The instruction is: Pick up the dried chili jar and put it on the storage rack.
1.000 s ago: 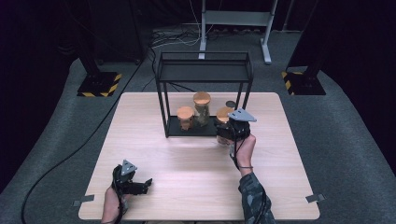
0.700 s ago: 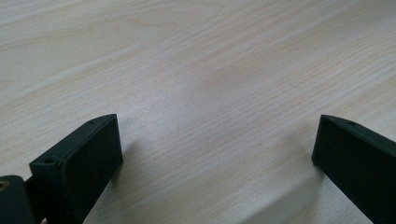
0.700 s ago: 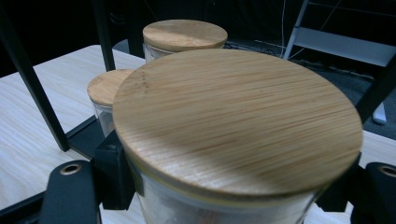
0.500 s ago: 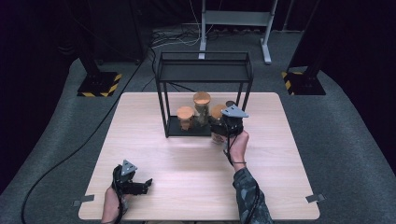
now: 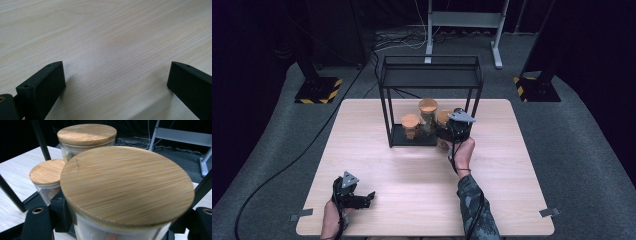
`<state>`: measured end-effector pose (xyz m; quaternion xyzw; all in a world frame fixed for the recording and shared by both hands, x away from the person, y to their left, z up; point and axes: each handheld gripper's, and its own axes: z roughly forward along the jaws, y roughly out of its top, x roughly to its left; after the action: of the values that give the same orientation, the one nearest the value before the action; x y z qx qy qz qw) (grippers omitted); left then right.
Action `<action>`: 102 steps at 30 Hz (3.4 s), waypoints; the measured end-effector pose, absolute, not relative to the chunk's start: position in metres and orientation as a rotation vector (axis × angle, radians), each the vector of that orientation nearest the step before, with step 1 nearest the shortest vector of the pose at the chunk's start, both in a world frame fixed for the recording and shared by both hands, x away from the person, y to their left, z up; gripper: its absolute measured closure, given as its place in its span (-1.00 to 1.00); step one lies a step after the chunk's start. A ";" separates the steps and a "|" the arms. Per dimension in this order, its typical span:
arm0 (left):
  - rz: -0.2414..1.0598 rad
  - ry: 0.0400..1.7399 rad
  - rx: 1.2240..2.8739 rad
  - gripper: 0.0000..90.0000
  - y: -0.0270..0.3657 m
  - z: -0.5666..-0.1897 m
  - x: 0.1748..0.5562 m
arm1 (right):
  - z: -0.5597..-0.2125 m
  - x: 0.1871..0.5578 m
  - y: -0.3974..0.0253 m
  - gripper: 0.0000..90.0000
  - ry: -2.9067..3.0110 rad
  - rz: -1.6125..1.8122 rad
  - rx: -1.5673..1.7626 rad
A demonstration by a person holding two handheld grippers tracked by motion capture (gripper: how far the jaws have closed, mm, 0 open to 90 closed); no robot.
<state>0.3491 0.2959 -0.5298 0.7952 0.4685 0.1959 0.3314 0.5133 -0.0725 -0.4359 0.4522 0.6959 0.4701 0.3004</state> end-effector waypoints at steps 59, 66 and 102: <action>0.512 1.224 2.079 -0.98 0.296 -0.530 0.349 | -0.439 0.514 -0.071 -0.84 1.916 1.208 1.273; 0.513 1.228 2.077 -0.98 0.296 -0.530 0.349 | -0.442 0.487 -0.082 -0.95 1.964 1.191 1.251; 0.515 1.231 2.076 -0.98 0.296 -0.530 0.349 | -0.525 0.353 -0.127 -0.99 2.165 1.059 1.282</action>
<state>0.3491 0.2958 -0.5298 0.7941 0.4706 0.1968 0.3306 0.3526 -0.1270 -0.5251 0.4598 0.7763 0.3796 0.2046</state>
